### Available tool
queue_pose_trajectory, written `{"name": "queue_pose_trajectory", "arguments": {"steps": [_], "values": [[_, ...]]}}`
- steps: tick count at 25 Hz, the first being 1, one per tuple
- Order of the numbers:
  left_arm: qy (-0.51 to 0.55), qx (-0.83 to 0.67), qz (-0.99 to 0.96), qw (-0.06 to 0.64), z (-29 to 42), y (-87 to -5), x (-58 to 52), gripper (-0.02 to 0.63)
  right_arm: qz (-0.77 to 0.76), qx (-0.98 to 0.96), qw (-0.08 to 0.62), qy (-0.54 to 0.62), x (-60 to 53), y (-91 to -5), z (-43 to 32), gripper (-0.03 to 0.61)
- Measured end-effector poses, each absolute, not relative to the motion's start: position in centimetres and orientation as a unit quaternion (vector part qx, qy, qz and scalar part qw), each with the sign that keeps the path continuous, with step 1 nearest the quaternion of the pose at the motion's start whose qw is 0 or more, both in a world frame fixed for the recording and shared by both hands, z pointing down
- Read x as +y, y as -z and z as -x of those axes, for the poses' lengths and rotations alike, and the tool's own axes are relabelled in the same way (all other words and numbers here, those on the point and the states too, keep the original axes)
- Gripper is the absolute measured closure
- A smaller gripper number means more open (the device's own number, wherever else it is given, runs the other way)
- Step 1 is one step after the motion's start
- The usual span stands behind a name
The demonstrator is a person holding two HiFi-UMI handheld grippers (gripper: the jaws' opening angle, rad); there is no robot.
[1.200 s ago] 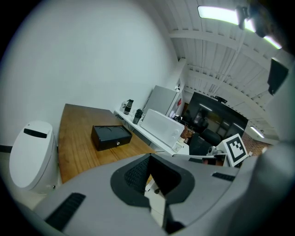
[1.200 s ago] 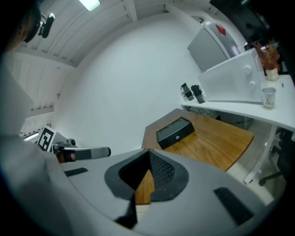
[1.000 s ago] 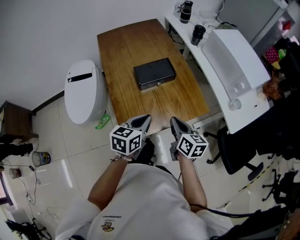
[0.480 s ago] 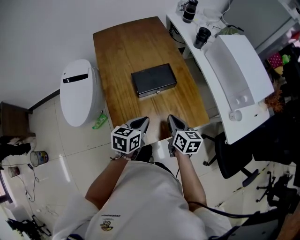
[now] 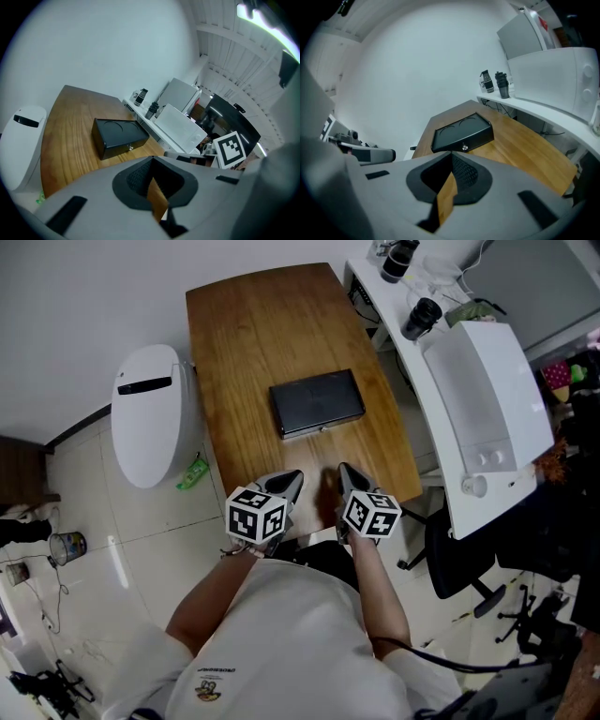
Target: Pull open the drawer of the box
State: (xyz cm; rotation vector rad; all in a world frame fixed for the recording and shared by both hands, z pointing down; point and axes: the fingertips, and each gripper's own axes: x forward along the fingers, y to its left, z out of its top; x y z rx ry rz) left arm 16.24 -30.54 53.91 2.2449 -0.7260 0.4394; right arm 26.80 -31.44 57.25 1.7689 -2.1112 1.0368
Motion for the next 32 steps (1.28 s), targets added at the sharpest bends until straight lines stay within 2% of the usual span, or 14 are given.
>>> {"name": "queue_pose_trajectory", "arguments": {"steps": [18, 32], "values": [[-0.175, -0.345, -0.822, 0.418, -18.2, -59.4, -33.6, 0.612, -0.553, -0.734, 0.178, -0.351, -38.9, -64.1, -26.5, 0.505], [-0.199, -0.366, -0.810, 0.414, -20.2, -60.7, -34.5, 0.612, -0.533, -0.737, 0.225, -0.349, -41.3, -68.2, -26.6, 0.489]]}}
